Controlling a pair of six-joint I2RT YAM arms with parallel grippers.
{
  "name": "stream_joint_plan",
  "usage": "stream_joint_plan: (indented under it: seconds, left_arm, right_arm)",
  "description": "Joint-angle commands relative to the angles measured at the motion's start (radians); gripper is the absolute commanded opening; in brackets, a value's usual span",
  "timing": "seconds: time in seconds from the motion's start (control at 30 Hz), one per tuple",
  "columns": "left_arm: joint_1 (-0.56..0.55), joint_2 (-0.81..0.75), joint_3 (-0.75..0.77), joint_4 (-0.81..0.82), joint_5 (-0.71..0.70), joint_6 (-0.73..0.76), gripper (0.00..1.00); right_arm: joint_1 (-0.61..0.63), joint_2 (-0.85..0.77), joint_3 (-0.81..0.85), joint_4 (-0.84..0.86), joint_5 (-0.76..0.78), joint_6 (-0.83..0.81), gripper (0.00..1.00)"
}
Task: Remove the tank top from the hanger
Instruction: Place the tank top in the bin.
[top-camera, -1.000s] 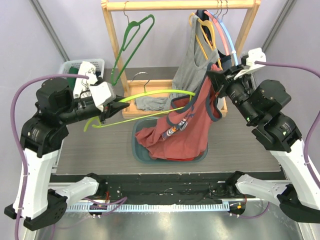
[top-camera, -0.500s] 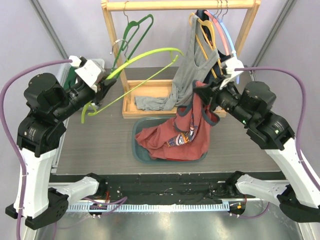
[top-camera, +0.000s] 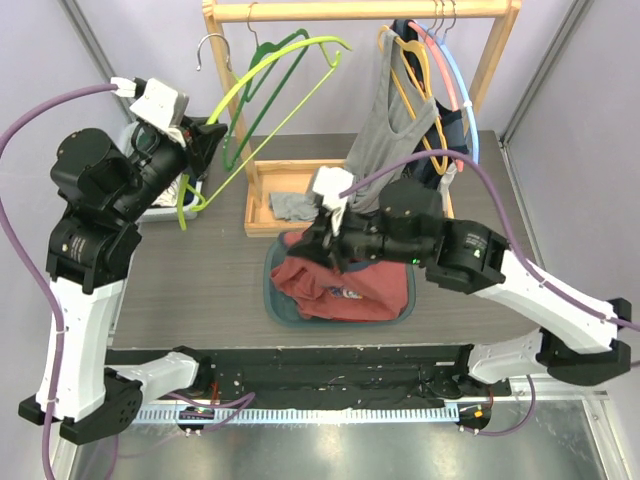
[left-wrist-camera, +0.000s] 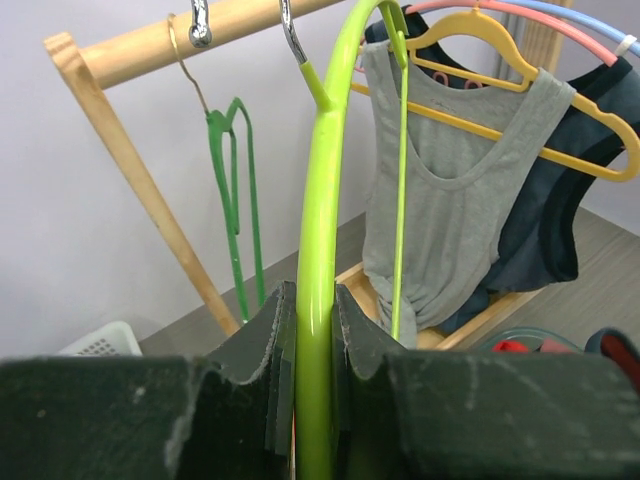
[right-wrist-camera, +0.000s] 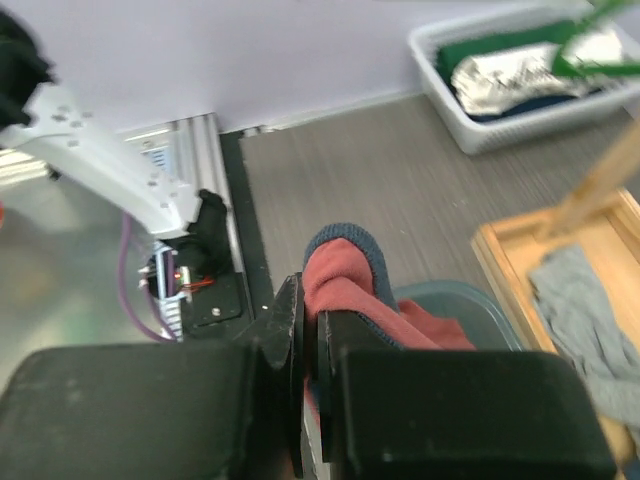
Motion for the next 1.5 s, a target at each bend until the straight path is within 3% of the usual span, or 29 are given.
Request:
stream_joint_plan:
  seconds: [0.0, 0.13, 0.27, 0.4, 0.57, 0.7, 1.0, 1.17, 1.47]
  left_arm:
    - [0.011, 0.012, 0.011, 0.087, 0.062, -0.045, 0.0]
    - [0.013, 0.014, 0.008, 0.089, 0.064, -0.041, 0.0]
    - [0.014, 0.012, 0.0, 0.087, 0.077, -0.036, 0.0]
    - [0.016, 0.015, 0.002, 0.086, 0.097, -0.042, 0.0]
    - [0.017, 0.009, 0.005, 0.082, 0.113, -0.05, 0.0]
    - [0.017, 0.002, 0.0, 0.081, 0.127, -0.048, 0.0]
    - [0.019, -0.008, -0.009, 0.07, 0.186, -0.047, 0.0]
    - [0.019, -0.008, -0.006, 0.067, 0.202, -0.044, 0.0]
    - [0.017, -0.012, -0.006, 0.059, 0.216, -0.047, 0.0]
  right_arm:
    - [0.112, 0.002, 0.175, 0.028, 0.12, -0.086, 0.01]
    - [0.118, -0.041, 0.158, 0.088, 0.101, -0.078, 0.01]
    - [0.115, -0.081, 0.033, 0.105, 0.286, -0.103, 0.01]
    - [0.073, -0.093, -0.135, 0.137, 0.368, -0.087, 0.01]
    - [-0.094, -0.113, -0.23, 0.206, 0.258, -0.02, 0.01]
    - [-0.161, -0.104, -0.313, 0.229, 0.197, 0.012, 0.01]
    - [-0.202, -0.076, -0.68, 0.419, 0.066, 0.216, 0.01]
    - [-0.214, -0.03, -0.882, 0.523, 0.101, 0.324, 0.01]
    - [-0.244, 0.213, -0.949, 0.548, 0.209, 0.394, 0.01]
